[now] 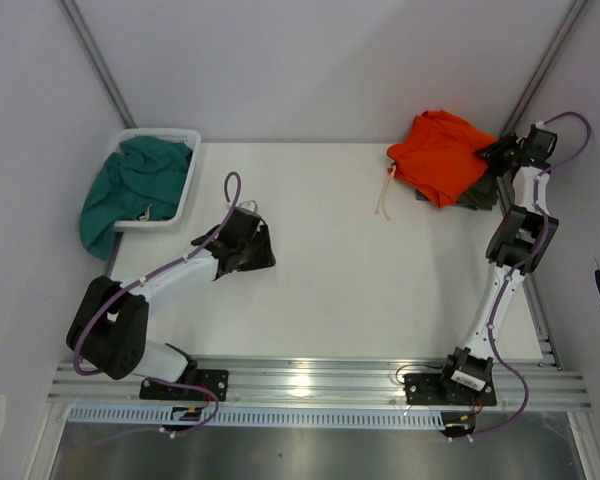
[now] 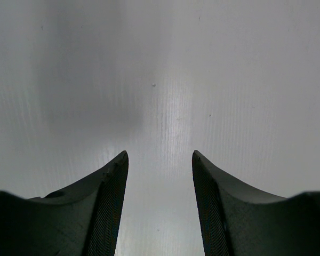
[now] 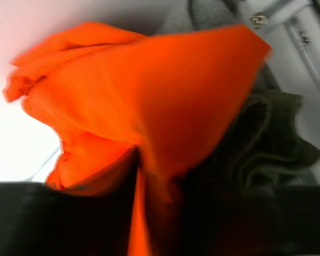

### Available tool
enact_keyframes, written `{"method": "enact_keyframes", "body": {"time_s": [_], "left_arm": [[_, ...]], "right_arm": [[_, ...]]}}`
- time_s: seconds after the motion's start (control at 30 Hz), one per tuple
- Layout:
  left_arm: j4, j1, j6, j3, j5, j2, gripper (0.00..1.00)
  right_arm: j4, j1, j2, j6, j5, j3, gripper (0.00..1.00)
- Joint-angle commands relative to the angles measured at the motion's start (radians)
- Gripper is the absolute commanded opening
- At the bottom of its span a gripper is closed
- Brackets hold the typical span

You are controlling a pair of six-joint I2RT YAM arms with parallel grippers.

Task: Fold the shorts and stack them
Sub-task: Neatly place the folded shorts to the corner

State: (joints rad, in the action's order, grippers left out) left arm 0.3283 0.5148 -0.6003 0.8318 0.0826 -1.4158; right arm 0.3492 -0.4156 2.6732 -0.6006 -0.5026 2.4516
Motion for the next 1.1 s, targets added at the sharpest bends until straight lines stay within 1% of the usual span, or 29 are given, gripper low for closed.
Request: {"method": "enact_keyframes", "body": {"time_s": [0.0,0.03,0.1,0.13,0.2,0.27,0.33,0.47,0.53,0.67,0.73,0.8,0.9,0.93,1.07], "left_arm": [[-0.009,0.007,0.025,0.050,-0.006,0.000,0.55],[-0.011,0.007,0.023,0.053,-0.007,0.002,0.55],[-0.012,0.008,0.022,0.047,-0.009,0.000,0.55],[-0.012,0.010,0.022,0.046,-0.009,0.003,0.55],[-0.015,0.010,0.020,0.036,-0.007,0.009,0.55],[-0.014,0.010,0.022,0.033,-0.006,0.014,0.55],[-0.018,0.010,0.019,0.027,-0.006,0.021,0.55],[-0.020,0.011,0.019,0.024,-0.010,0.029,0.55],[-0.023,0.014,0.017,0.020,-0.012,0.034,0.55],[-0.026,0.016,0.016,0.010,-0.015,0.040,0.55],[-0.028,0.019,0.014,0.007,-0.017,0.043,0.55],[-0.031,0.021,0.014,0.004,-0.018,0.044,0.55],[-0.035,0.022,0.011,0.003,-0.023,0.046,0.55],[-0.037,0.022,0.010,-0.002,-0.023,0.048,0.55],[-0.043,0.027,0.011,-0.005,-0.026,0.048,0.55]], "right_arm": [[0.077,-0.022,-0.058,0.048,0.105,-0.005,0.49],[0.073,-0.020,-0.064,0.048,0.095,-0.011,0.56],[0.063,-0.022,-0.094,0.039,0.073,-0.032,0.62],[0.032,-0.025,-0.107,0.027,0.055,-0.061,0.66],[-0.008,-0.040,-0.145,-0.022,-0.020,-0.083,0.68],[-0.012,-0.046,-0.171,-0.039,-0.075,-0.083,0.68],[0.020,-0.048,-0.194,-0.030,-0.080,-0.083,0.69],[0.103,-0.052,-0.266,0.004,-0.004,-0.115,0.75],[0.132,-0.060,-0.314,0.012,0.036,-0.172,0.76],[0.094,-0.065,-0.420,0.021,0.094,-0.350,0.76],[0.045,-0.065,-0.482,0.018,0.098,-0.469,0.76],[0.039,-0.060,-0.515,0.012,0.095,-0.523,0.76],[-0.007,-0.043,-0.594,0.010,0.079,-0.667,0.75],[-0.054,-0.035,-0.640,0.010,0.079,-0.750,0.74],[-0.139,-0.008,-0.691,-0.005,0.061,-0.868,0.74]]}}
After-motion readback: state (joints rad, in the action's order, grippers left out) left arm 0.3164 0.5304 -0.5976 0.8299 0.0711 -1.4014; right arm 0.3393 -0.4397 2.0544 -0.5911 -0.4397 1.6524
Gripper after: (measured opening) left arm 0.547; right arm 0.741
